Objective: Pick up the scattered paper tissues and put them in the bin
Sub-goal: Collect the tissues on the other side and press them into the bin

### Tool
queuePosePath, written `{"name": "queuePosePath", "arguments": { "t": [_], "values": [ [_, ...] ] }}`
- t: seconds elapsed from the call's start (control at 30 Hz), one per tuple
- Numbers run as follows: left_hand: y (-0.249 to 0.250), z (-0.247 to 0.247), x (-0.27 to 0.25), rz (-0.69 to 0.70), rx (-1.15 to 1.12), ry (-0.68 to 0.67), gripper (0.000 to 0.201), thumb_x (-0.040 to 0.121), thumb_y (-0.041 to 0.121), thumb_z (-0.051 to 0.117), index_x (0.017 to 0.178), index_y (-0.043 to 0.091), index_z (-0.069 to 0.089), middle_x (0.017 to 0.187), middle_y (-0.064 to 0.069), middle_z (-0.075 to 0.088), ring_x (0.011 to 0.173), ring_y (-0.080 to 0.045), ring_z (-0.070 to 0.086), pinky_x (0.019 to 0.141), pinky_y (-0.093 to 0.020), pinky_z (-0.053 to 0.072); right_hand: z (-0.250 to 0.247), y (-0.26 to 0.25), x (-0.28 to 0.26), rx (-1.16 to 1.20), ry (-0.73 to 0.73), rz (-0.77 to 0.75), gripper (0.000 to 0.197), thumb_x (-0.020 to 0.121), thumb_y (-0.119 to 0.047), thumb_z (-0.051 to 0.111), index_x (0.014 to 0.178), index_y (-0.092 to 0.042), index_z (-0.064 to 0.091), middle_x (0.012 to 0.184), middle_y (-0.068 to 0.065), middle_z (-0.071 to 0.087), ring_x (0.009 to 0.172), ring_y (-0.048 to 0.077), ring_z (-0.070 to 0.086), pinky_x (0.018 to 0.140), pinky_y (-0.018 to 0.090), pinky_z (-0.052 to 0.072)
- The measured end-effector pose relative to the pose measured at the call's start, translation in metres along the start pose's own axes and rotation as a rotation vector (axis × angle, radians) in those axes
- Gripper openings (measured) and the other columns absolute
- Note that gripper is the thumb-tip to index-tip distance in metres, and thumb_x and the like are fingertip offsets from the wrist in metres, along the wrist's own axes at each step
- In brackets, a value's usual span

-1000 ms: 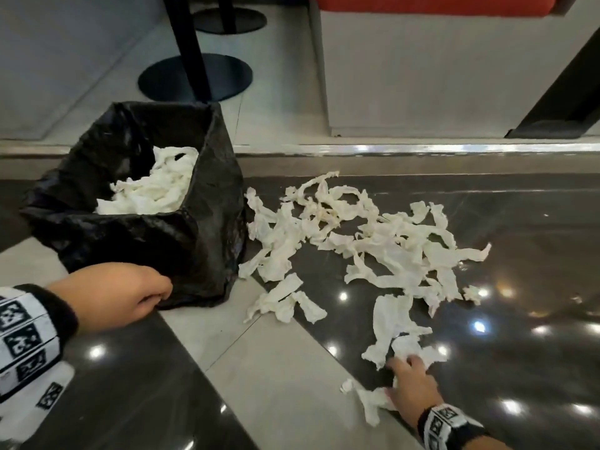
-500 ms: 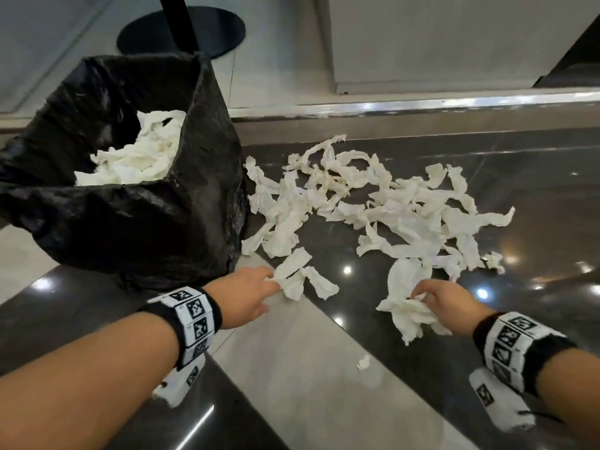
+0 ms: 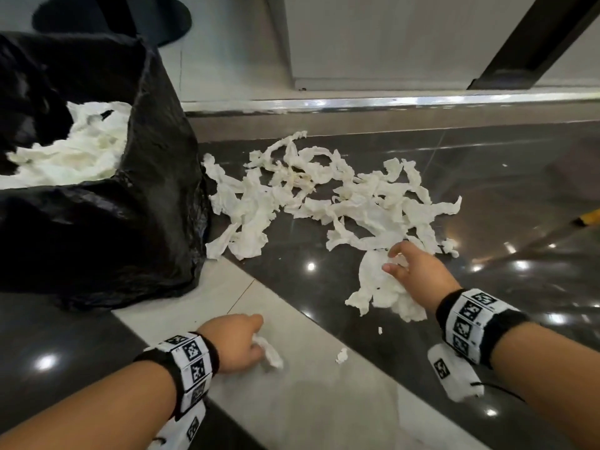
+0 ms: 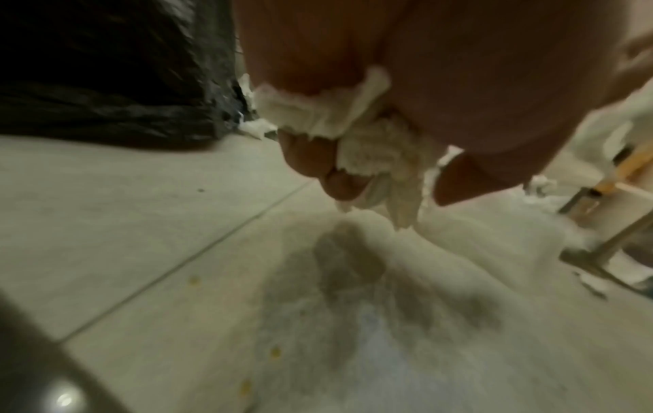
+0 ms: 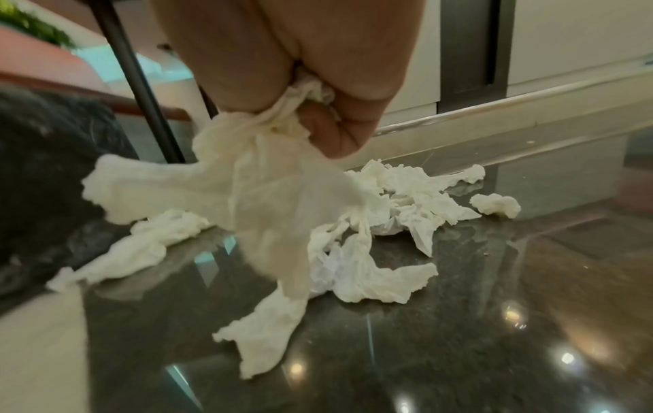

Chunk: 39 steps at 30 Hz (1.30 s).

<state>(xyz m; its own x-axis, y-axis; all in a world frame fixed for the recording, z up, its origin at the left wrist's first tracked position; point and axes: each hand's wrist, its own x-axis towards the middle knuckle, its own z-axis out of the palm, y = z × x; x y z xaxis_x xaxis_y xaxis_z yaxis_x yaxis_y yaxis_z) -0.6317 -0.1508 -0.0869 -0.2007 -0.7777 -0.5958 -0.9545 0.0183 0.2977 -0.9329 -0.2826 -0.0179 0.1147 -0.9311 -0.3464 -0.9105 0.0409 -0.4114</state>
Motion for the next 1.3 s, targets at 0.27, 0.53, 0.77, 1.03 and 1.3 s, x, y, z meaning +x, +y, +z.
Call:
{"name": "queuePosePath", "arguments": {
  "t": [0.27, 0.53, 0.77, 1.03, 1.3],
  "values": [
    [-0.055, -0.026, -0.080, -0.188, -0.057, 0.159, 0.014, 0.084, 0.033, 0.052, 0.088, 0.020, 0.055, 0.091, 0.004, 0.047, 0.084, -0.014, 0.051, 0.070, -0.023, 0.035, 0.063, 0.018, 0.036, -0.394, -0.212, 0.074, 0.076, 0.078, -0.056, 0.062, 0.142, -0.032, 0.028, 0.145, 0.015, 0.023, 0.125, 0.039, 0.043, 0.106, 0.042, 0.037],
    [-0.070, -0.027, -0.111, -0.330, -0.178, 0.303, 0.010, 0.081, 0.024, 0.053, 0.080, 0.014, 0.050, 0.070, 0.004, 0.053, 0.068, -0.015, 0.054, 0.058, -0.024, 0.039, 0.070, 0.014, 0.028, -0.024, -0.109, -0.084, 0.017, 0.085, -0.011, 0.054, 0.101, -0.015, 0.050, 0.097, 0.011, 0.058, 0.090, 0.030, 0.057, 0.076, 0.031, 0.041],
    [-0.052, -0.031, -0.100, -0.231, -0.149, 0.222, 0.021, 0.082, 0.020, 0.046, 0.070, 0.029, 0.030, 0.063, 0.003, 0.046, 0.058, -0.011, 0.043, 0.052, -0.026, 0.033, 0.096, 0.010, -0.035, -0.515, -0.367, -0.337, 0.036, 0.074, -0.050, 0.048, 0.109, -0.042, 0.050, 0.107, -0.001, 0.052, 0.090, 0.027, 0.060, 0.068, 0.042, 0.053],
    [-0.042, -0.070, -0.119, -0.208, -0.191, 0.333, 0.013, 0.080, 0.022, 0.051, 0.071, 0.024, 0.041, 0.064, 0.002, 0.052, 0.065, -0.016, 0.053, 0.061, -0.033, 0.045, 0.106, 0.010, -0.042, -0.515, -0.473, -0.358, 0.034, 0.090, -0.037, 0.043, 0.121, -0.021, 0.047, 0.135, 0.006, 0.038, 0.116, 0.031, 0.051, 0.093, 0.037, 0.040],
    [-0.046, -0.229, -0.166, -0.250, -0.480, 1.121, 0.002, 0.084, 0.016, 0.049, 0.083, 0.018, 0.051, 0.062, 0.002, 0.047, 0.053, -0.015, 0.045, 0.044, -0.027, 0.037, 0.051, -0.027, -0.033, -0.208, -0.320, -0.255, 0.018, 0.086, -0.018, 0.057, 0.100, -0.027, 0.049, 0.105, -0.001, 0.055, 0.097, 0.015, 0.055, 0.084, 0.022, 0.040]
  ]
}}
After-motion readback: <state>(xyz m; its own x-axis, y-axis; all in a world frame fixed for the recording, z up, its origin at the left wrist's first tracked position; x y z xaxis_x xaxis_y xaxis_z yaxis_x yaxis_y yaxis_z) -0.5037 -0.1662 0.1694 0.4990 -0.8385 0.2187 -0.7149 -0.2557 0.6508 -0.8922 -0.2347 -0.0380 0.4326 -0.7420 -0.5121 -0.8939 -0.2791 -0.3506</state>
